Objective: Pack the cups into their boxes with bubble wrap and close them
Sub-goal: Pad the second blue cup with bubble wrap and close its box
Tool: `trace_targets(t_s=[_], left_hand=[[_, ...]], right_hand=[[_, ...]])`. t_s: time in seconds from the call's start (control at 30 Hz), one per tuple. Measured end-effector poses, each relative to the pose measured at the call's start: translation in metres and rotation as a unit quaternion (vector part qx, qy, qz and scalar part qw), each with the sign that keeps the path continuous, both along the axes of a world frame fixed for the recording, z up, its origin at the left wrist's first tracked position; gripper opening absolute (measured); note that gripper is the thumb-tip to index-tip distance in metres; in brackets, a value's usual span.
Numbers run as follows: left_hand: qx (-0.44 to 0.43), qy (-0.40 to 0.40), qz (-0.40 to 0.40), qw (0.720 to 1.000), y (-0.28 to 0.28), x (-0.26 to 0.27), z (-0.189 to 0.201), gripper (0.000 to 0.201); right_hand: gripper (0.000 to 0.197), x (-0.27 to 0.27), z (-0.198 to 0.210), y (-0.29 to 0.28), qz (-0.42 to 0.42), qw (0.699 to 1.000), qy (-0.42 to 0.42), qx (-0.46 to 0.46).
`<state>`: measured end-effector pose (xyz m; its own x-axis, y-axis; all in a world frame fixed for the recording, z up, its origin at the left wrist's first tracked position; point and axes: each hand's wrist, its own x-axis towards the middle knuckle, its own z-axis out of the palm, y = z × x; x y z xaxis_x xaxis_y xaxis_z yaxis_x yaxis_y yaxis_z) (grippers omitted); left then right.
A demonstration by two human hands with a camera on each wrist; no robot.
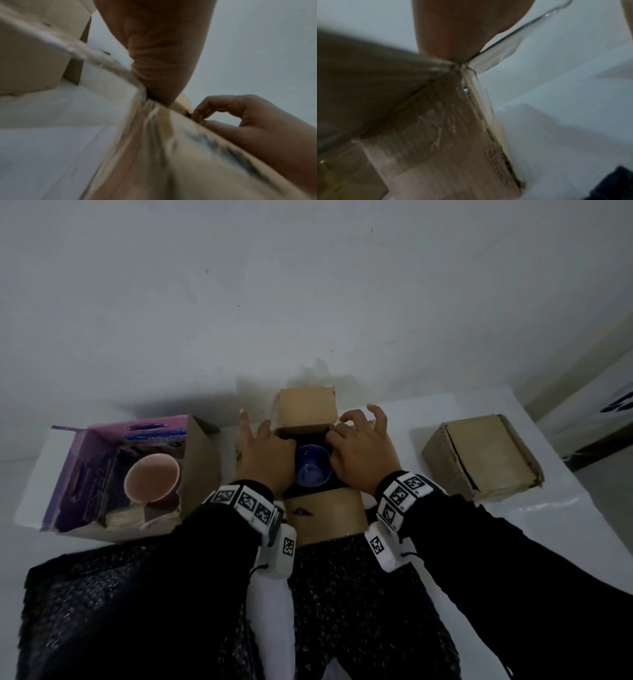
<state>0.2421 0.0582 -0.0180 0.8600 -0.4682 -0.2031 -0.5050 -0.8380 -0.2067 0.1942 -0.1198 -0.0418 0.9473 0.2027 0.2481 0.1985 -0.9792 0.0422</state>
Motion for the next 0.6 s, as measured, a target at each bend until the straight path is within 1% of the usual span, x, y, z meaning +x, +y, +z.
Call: trace_targets(t_s=[0.07, 0.13, 0.17, 0.2, 0.3, 0.37, 0.4, 0.5, 0.57, 0.6], left_hand=[[-0.036, -0.062, -0.023, 0.997, 0.008, -0.003, 0.000, 0.012], [-0.047, -0.112, -0.063, 0.991, 0.017, -0.006, -0.003, 0.009], [-0.036, -0.118, -0.071, 0.990, 0.020, -0.007, -0.002, 0.007], [-0.018, -0.116, -0.068, 0.991, 0.022, -0.008, -0.002, 0.010], [0.023, -0.103, -0.068, 0.992, 0.025, -0.010, -0.006, 0.025], [0.017, -0.101, -0.070, 0.992, 0.025, -0.012, -0.017, 0.035], [0.004, -0.086, -0.058, 0.995, 0.024, -0.011, -0.021, 0.038], [-0.049, -0.030, -0.022, 0.998, 0.019, -0.006, -0.026, 0.041], [-0.105, -0.043, -0.028, 0.993, 0.022, -0.007, -0.024, 0.044], [-0.159, -0.058, -0.023, 0.985, 0.025, -0.009, -0.023, 0.046]], right_hand=[[0.017, -0.001, 0.001, -0.003, 0.011, 1.000, -0.018, 0.018], [0.020, -0.004, 0.002, -0.006, 0.019, 0.999, -0.008, 0.024], [0.024, -0.006, 0.003, -0.008, 0.023, 1.000, 0.002, 0.021], [0.028, -0.007, 0.002, -0.009, 0.029, 0.999, 0.008, 0.017], [0.036, -0.007, 0.001, -0.007, 0.027, 0.999, 0.037, 0.007], [0.040, -0.004, -0.002, -0.005, 0.019, 0.998, 0.064, -0.012], [0.038, -0.002, -0.003, -0.003, 0.014, 0.996, 0.080, -0.027], [0.023, 0.003, 0.002, 0.004, -0.005, 0.988, 0.138, -0.075], [0.016, 0.002, 0.007, 0.007, -0.016, 0.986, 0.137, -0.094], [0.015, 0.001, 0.007, 0.009, -0.019, 0.989, 0.118, -0.089]])
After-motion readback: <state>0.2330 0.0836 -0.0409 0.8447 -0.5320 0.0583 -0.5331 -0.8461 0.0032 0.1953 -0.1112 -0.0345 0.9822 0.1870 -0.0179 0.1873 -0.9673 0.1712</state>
